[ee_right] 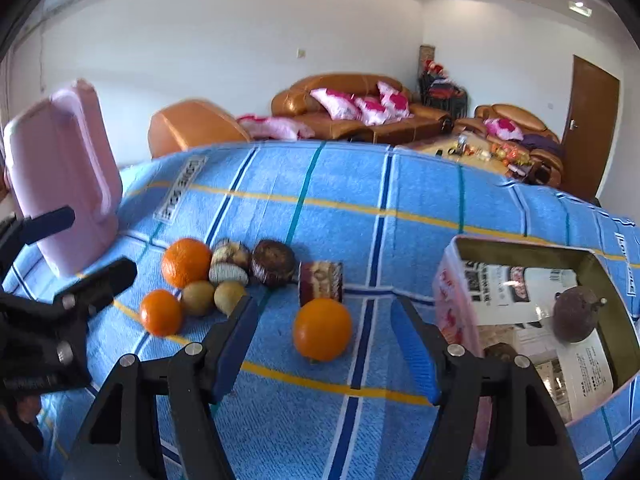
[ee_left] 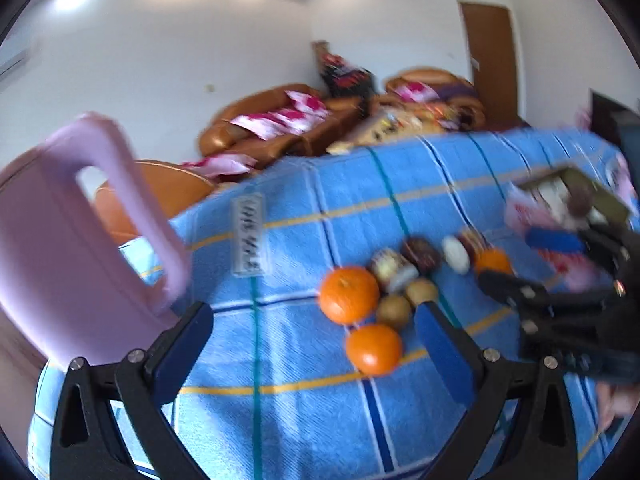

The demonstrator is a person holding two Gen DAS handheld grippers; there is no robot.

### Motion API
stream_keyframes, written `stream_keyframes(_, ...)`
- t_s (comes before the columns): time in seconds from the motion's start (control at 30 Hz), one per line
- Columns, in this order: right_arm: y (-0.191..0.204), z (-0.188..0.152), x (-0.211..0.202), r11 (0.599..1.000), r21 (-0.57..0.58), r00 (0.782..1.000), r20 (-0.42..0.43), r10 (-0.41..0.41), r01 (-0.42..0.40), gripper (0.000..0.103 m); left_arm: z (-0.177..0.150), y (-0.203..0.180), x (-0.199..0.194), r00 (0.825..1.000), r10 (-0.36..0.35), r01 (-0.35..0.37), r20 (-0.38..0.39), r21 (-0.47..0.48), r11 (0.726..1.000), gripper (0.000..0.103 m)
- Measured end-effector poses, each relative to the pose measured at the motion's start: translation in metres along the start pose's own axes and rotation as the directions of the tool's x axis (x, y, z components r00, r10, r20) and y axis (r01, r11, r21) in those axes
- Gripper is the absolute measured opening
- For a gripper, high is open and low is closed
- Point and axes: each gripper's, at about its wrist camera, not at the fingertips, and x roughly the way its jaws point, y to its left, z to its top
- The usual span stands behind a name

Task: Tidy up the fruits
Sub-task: 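Grasp an orange with the left tool while the right tool grasps another orange, then carry both held oranges over the pink tin box with both tools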

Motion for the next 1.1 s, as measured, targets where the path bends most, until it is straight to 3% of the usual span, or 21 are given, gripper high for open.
stream_keyframes(0.13,-0.002,0.0,0.009,1.0,0.014,0.999,-0.045,0.008,-0.008,0.067,-0.002,-0.005,0.003,0.997,-0.077,0.077,-0.032,-0.004,0.997,0.103)
stream_keyframes(0.23,0.0,-0.001,0.017,1.0,0.001,0.996,-0.084,0.02,-0.02,0.056,-0.003,-0.007,0.009,0.996,-0.07,0.069,-0.051,-0.01,0.998,0.101)
stream_keyframes(0.37,-0.001,-0.001,0.027,1.0,0.005,0.991,-0.132,0.031,-0.031,0.054,-0.006,-0.003,0.02,0.994,-0.064,0.06,-0.091,-0.048,0.997,0.099)
stream_keyframes(0.5,-0.006,-0.001,0.033,0.998,0.03,0.985,-0.162,0.055,-0.05,0.037,-0.01,0.002,0.031,0.988,-0.09,0.077,-0.125,-0.105,0.992,0.086)
stream_keyframes(0.57,-0.006,-0.001,0.032,0.998,0.027,0.985,-0.161,0.059,-0.055,0.037,-0.012,0.001,0.037,0.985,-0.092,0.076,-0.143,-0.113,0.991,0.081)
stream_keyframes(0.7,-0.005,0.001,0.022,0.997,0.025,0.991,-0.114,0.072,-0.069,0.036,-0.015,-0.001,0.04,0.983,-0.105,0.09,-0.152,-0.108,0.99,0.075)
stream_keyframes(0.9,-0.004,0.001,-0.002,0.995,0.027,0.995,0.016,0.099,-0.099,0.036,-0.017,0.004,0.049,0.969,-0.167,0.138,-0.182,-0.164,0.977,0.042)
stream_keyframes(1.0,-0.003,0.002,-0.007,0.992,0.026,0.991,0.051,0.125,-0.126,0.036,-0.018,0.01,0.048,0.969,-0.175,0.139,-0.175,-0.201,0.97,0.042)
stream_keyframes(1.1,-0.001,0.002,-0.015,0.989,0.017,0.985,0.093,0.144,-0.146,0.036,-0.016,0.017,0.04,0.98,-0.146,0.115,-0.133,-0.216,0.97,0.041)
